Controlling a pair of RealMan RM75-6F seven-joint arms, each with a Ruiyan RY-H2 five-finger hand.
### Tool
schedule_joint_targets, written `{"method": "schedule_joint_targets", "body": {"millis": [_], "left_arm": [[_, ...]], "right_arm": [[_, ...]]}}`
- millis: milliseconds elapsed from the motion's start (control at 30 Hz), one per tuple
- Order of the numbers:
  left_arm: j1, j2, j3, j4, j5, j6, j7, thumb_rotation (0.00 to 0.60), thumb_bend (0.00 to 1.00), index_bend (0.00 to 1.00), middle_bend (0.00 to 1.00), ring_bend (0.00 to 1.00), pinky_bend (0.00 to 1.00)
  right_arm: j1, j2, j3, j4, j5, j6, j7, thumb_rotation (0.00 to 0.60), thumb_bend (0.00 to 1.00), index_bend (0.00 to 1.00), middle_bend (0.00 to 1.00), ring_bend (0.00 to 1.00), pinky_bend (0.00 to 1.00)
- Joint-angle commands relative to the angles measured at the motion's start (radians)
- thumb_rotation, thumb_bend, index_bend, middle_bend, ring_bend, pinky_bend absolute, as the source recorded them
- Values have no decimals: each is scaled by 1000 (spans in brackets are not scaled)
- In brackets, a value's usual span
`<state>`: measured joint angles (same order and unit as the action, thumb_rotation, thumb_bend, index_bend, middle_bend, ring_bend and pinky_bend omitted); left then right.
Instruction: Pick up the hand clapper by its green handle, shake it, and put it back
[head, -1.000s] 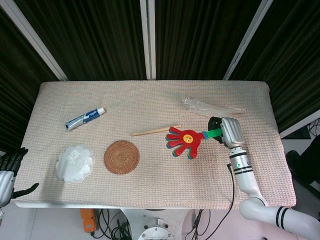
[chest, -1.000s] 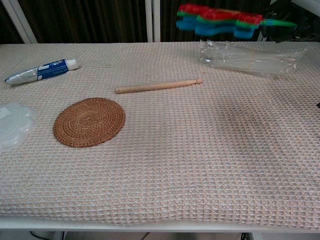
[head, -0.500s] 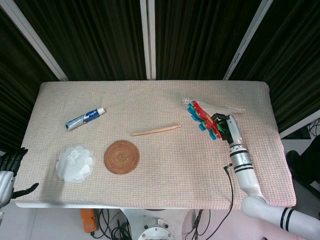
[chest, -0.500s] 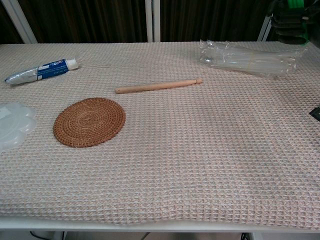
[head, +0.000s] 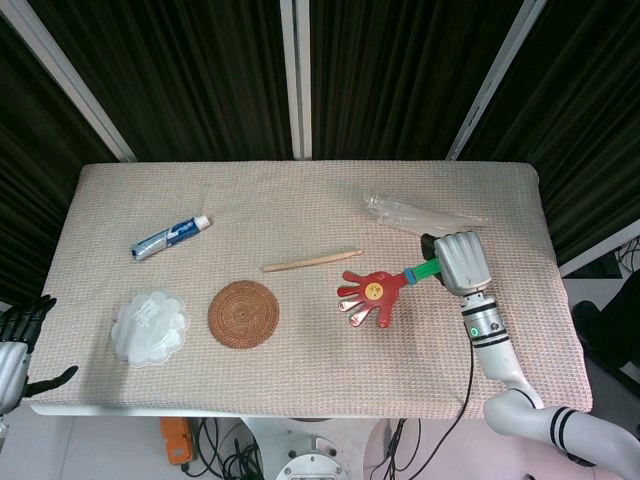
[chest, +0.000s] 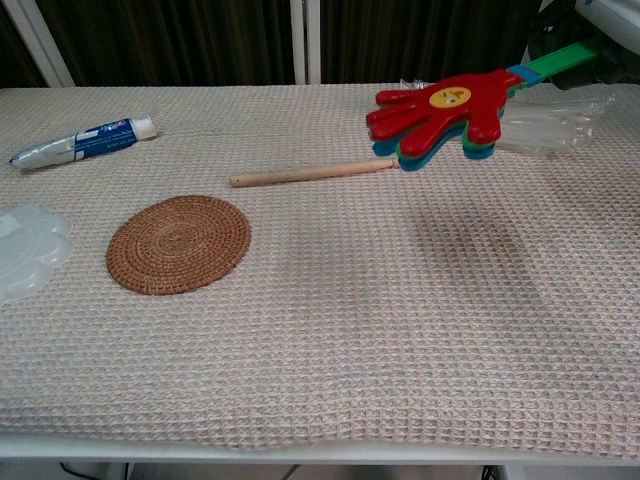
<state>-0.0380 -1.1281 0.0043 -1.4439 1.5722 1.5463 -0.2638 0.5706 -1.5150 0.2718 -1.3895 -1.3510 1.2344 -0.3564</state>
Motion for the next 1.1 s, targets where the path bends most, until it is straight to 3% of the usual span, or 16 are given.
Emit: {"method": "schedule_joint_targets", "body": {"millis": [33, 400, 567, 700, 833, 933, 1100], "left_arm": [[0, 1, 0, -1, 0, 1, 1, 600, 120, 40, 40, 0, 37], [3, 0, -1, 3, -5, 0, -6, 600, 120, 39, 40, 0, 37], [1, -1, -1, 4, -4, -1, -6, 600, 120, 40, 40, 0, 37], [2, 2, 0, 0, -6, -3, -5, 600, 121, 40, 39, 0, 37], [3, 4, 1, -2, -8, -6, -6, 600, 120, 40, 34, 0, 37], [3, 3, 1, -1, -8, -5, -7, 600, 120, 40, 34, 0, 37], [3, 2, 1, 2, -8, -7, -11, 600, 120, 40, 34, 0, 37]], "right_arm": [[7, -10, -17, -6, 28, 2, -8, 600, 1000, 1000, 1000, 1000, 1000], [-65, 10, 246, -202, 384, -110, 632, 600, 1000, 1000, 1000, 1000, 1000], [-79, 36, 299, -239, 483, -194, 763, 600, 1000, 1000, 1000, 1000, 1000], [-77, 46, 297, -239, 507, -231, 785, 600, 1000, 1000, 1000, 1000, 1000], [-66, 39, 265, -219, 463, -211, 746, 600, 1000, 1000, 1000, 1000, 1000], [-44, 24, 216, -172, 366, -152, 643, 600, 1000, 1000, 1000, 1000, 1000], [-2, -9, 86, -38, 159, -45, 377, 600, 1000, 1000, 1000, 1000, 1000]]}}
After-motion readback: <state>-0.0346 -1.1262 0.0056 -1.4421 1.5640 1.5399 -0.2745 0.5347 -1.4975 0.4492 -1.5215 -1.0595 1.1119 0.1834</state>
